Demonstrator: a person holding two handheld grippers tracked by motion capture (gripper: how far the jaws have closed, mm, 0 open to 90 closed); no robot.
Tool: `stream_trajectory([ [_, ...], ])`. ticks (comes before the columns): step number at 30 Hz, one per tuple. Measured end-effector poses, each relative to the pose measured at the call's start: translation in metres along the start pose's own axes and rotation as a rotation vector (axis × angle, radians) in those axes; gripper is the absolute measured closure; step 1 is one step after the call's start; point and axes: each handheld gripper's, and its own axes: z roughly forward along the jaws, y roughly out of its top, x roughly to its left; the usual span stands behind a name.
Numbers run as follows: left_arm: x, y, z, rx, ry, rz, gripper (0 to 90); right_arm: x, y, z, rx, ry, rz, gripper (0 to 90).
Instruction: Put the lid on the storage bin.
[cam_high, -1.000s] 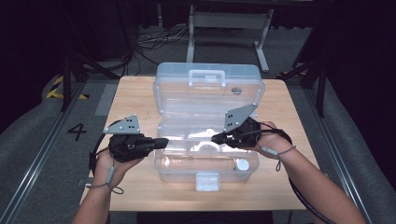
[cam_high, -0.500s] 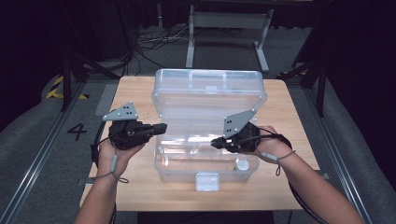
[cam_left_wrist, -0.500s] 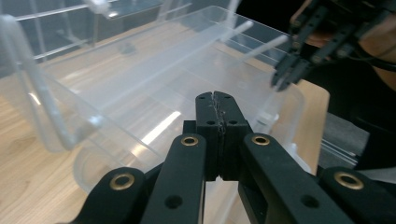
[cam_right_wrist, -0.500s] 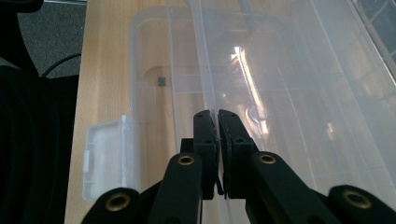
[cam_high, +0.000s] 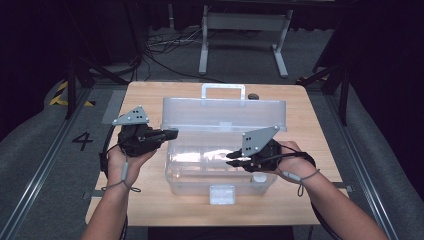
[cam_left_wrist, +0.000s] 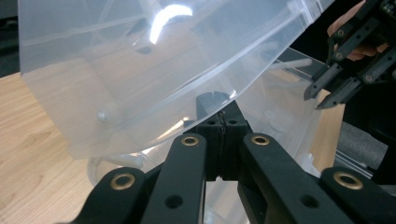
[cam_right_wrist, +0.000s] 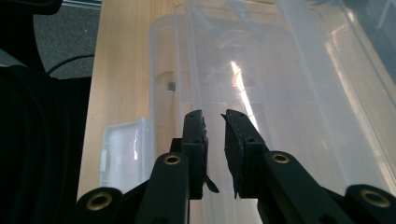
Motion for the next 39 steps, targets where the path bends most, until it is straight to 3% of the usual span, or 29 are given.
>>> stream_trajectory([
  [17, 0.002, -0.002, -0.003, 0.008, -0.003, -0.002, 89.7, -0.002, -0.02, -0.027, -0.059, -0.041, 0.082, 87.6],
  [32, 0.001, -0.002, -0.004, 0.022, -0.004, 0.006, 89.8, -0.002, -0.052, -0.058, -0.158, -0.133, 0.217, 89.6],
  [39, 0.0, -0.003, -0.004, 0.04, -0.003, 0.013, 89.7, -0.002, -0.066, -0.07, -0.175, -0.185, 0.269, 89.9],
])
